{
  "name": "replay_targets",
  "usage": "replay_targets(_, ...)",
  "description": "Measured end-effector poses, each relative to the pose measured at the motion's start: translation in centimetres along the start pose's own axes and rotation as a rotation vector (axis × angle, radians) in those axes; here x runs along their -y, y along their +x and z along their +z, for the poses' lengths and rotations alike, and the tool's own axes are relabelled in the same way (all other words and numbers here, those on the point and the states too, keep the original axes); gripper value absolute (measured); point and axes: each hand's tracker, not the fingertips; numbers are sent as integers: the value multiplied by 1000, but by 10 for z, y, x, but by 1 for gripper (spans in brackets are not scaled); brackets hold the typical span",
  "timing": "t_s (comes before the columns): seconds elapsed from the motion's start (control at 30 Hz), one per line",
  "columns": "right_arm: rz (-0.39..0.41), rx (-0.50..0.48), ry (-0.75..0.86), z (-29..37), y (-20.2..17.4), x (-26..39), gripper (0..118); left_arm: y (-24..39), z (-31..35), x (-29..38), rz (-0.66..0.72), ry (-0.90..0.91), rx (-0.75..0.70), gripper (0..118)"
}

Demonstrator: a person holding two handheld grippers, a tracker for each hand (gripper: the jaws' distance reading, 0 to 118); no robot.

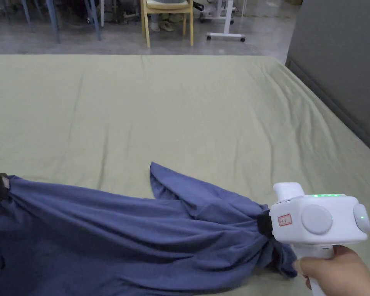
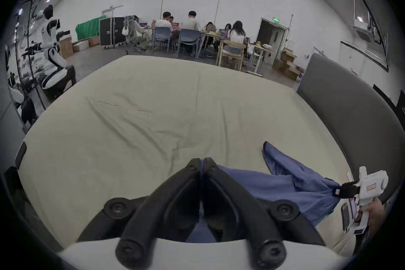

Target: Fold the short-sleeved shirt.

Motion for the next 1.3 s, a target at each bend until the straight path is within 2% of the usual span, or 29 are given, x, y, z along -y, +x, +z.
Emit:
replay_targets(0.1, 59, 43, 146, 45, -11, -17, 13, -5, 16, -23, 33, 64, 8, 0)
replay_targets(0.17, 120, 68, 221, 73, -18, -41, 13, -1, 24, -47, 53, 115, -14, 0)
replay_targets(0.23, 190, 100, 274, 99, -15, -79, 13, -4, 29, -84, 116, 196, 24, 0)
replay_targets(0.3, 205, 145, 334, 126, -9, -121, 13, -1, 34, -122, 148, 255, 27, 0)
replay_targets(0.33, 187, 155, 355, 138, -2, -142, 13, -1, 35, -141, 164, 275, 33, 0)
replay_targets(0.4, 177, 162, 365, 158, 10, -185, 13, 4, 39, -173, 179, 316, 33, 0)
replay_targets(0.43, 186, 195, 372, 166, 12, -206, 13, 6, 39, -192, 186, 323, 40, 0)
replay_targets(0.47, 209, 228, 379, 179, 10, -223, 13, 11, 38, -210, 169, 325, 41, 0)
replay_targets(0.53, 228, 262, 359, 186, 8, -259, 12, 23, 23, -242, 15, 347, -65, 0)
replay_targets(0.6, 253, 319, 316, 186, 4, -292, 12, 39, 9, -265, -100, 335, -84, 0)
replay_targets(0.63, 247, 344, 302, 187, 1, -305, 12, 43, 4, -275, -93, 326, -78, 0)
replay_targets(0.77, 247, 341, 300, 184, -4, -336, 12, 57, -18, -296, -116, 314, -118, 0)
replay_targets(0.87, 216, 332, 277, 169, 2, -350, 12, 60, -34, -298, -130, 288, -121, 0)
replay_targets(1.03, 147, 237, 244, 110, 15, -331, 13, 46, -76, -267, -85, 208, -97, 0)
replay_targets(1.3, 79, 135, 82, -23, 41, -198, 13, 12, -125, -106, -38, -61, -45, 0)
